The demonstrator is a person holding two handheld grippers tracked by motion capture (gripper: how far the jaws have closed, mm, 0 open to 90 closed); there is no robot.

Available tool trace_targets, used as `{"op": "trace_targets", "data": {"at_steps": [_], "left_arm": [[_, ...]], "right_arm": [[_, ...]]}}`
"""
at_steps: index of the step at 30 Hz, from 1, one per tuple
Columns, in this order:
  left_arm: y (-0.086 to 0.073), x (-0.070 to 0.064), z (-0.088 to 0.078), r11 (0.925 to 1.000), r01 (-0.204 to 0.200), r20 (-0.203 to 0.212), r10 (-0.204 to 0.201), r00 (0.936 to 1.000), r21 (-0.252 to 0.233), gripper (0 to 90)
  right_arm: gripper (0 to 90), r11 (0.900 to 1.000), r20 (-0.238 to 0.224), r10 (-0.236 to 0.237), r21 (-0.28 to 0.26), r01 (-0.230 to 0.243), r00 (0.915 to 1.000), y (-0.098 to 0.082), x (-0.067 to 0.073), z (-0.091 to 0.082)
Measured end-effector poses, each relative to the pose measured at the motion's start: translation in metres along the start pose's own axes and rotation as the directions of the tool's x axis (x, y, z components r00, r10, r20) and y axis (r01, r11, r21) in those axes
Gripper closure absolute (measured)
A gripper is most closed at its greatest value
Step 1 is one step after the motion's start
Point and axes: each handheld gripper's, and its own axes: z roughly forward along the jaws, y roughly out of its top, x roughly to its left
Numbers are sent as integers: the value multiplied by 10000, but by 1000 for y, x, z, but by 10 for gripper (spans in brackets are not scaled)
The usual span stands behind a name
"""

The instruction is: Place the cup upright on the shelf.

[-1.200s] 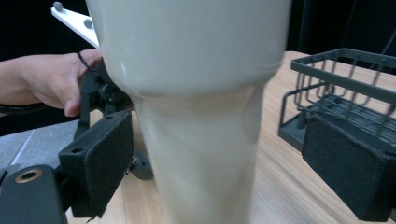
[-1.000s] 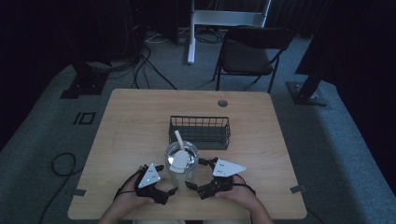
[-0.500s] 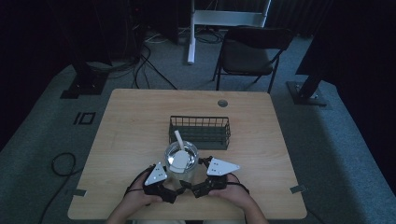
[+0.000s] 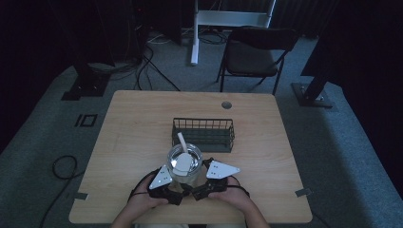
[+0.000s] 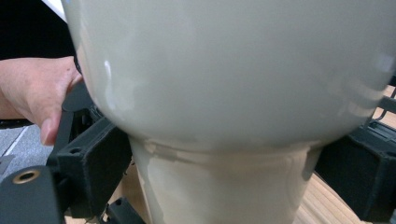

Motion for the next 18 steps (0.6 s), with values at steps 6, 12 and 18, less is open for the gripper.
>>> {"op": "trace_targets", "data": {"at_steps": [6, 12, 18], "left_arm": [[0, 3, 1, 9998, -1, 112, 3, 9999, -183, 110], [0, 5, 1, 9997, -202, 245, 206, 9995, -164, 113], [0, 4, 1, 9991, -390, 279, 394, 9988, -144, 114]], "right_arm": [[84, 9998, 175, 111, -193, -108, 9998, 0, 0, 5], [84, 9997, 424, 178, -165, -171, 9989, 1, 4, 8], [84, 9997, 474, 189, -146, -182, 9987, 1, 5, 8]]}}
